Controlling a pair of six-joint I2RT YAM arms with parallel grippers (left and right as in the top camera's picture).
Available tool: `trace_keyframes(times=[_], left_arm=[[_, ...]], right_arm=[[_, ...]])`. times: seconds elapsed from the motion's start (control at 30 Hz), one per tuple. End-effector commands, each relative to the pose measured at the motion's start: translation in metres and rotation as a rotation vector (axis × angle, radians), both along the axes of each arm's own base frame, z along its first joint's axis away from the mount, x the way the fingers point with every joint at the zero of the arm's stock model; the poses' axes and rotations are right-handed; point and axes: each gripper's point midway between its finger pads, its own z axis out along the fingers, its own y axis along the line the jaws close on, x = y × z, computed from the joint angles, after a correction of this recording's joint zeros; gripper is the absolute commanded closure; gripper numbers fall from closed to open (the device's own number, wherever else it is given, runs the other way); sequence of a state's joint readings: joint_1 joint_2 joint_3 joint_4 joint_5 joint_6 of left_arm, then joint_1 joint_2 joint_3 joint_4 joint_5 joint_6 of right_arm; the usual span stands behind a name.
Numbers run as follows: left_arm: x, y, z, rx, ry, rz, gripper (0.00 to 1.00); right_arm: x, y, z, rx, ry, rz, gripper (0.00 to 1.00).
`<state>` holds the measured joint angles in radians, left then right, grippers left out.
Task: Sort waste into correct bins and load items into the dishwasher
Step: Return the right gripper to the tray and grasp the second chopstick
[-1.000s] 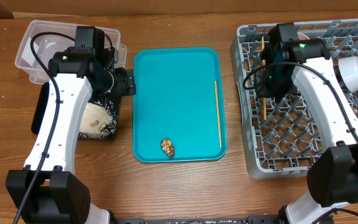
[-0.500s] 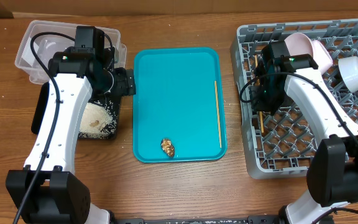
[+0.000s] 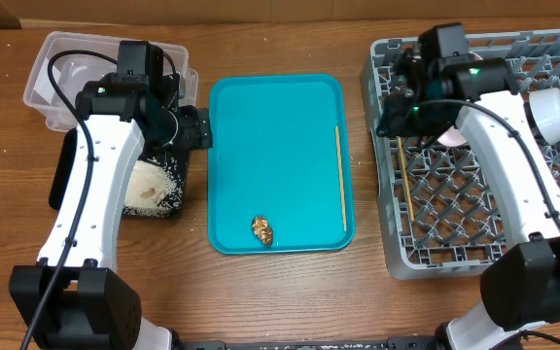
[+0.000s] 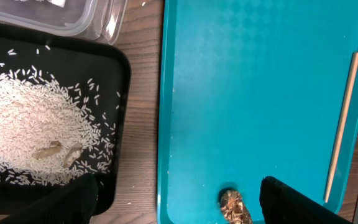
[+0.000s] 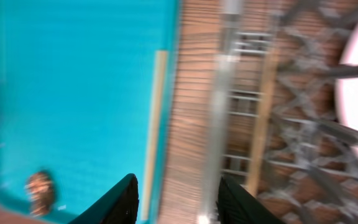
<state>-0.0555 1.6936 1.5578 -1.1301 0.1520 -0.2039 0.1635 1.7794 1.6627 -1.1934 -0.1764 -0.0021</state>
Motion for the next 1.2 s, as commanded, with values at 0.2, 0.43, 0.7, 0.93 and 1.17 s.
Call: trace_keyframes(times=[0.2,0.43,0.7,0.93,1.17], left_arm=[[0.004,-0.001,0.001,0.004,-0.006,0.000,0.15],[0.004,-0.001,0.001,0.004,-0.008,0.000,0.15],[0.004,-0.001,0.001,0.004,-0.008,0.000,0.15],[0.006,-0.001,0.002,0.004,-0.014,0.000,0.15],[0.005,-0.001,0.002,0.004,-0.013,0.000,0.14]], right_arm=[[-0.022,0.073,-0.051,0.010,0.094,0.149,0.53],[-0.031,0.083,-0.116,-0.056,0.218,0.107,0.53],[-0.033,0.081,-0.163,-0.092,0.309,0.085,0.53],[-0.040,0.077,-0.182,-0.112,0.359,0.076,0.54],[-0.046,0.075,-0.188,-0.116,0.376,0.061,0.80]])
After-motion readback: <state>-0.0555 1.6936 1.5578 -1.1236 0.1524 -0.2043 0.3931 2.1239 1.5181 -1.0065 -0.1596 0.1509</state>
